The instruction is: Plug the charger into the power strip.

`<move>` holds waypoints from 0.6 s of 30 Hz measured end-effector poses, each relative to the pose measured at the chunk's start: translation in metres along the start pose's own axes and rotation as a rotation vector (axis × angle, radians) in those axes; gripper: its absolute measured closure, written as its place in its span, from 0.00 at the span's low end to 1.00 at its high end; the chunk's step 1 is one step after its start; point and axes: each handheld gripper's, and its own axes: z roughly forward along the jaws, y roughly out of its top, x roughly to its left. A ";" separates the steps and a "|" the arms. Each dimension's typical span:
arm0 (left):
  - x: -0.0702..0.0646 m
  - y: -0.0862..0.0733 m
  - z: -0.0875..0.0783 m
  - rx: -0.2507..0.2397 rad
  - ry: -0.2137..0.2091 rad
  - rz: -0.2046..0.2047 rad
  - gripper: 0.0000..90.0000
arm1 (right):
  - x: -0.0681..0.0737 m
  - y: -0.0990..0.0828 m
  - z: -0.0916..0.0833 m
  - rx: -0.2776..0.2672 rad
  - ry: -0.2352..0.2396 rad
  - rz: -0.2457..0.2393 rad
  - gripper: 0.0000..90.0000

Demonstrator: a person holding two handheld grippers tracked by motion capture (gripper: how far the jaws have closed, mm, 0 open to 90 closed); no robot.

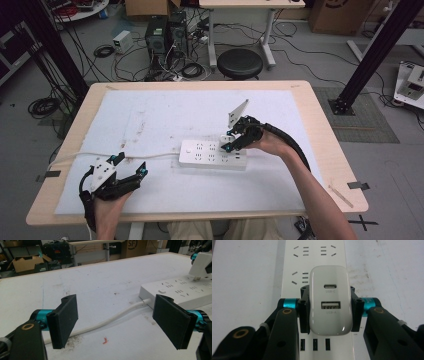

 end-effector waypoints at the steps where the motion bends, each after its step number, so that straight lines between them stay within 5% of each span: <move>1: 0.000 0.000 0.000 -0.001 0.003 -0.002 0.23 | 0.000 0.000 0.000 -0.003 0.000 -0.001 0.70; 13: -0.002 -0.003 0.000 0.005 -0.007 -0.006 0.24 | -0.001 0.000 0.002 -0.011 -0.001 0.009 0.70; 18: -0.003 -0.003 0.000 0.007 -0.010 -0.004 0.25 | 0.000 0.001 0.002 -0.002 -0.007 -0.028 0.71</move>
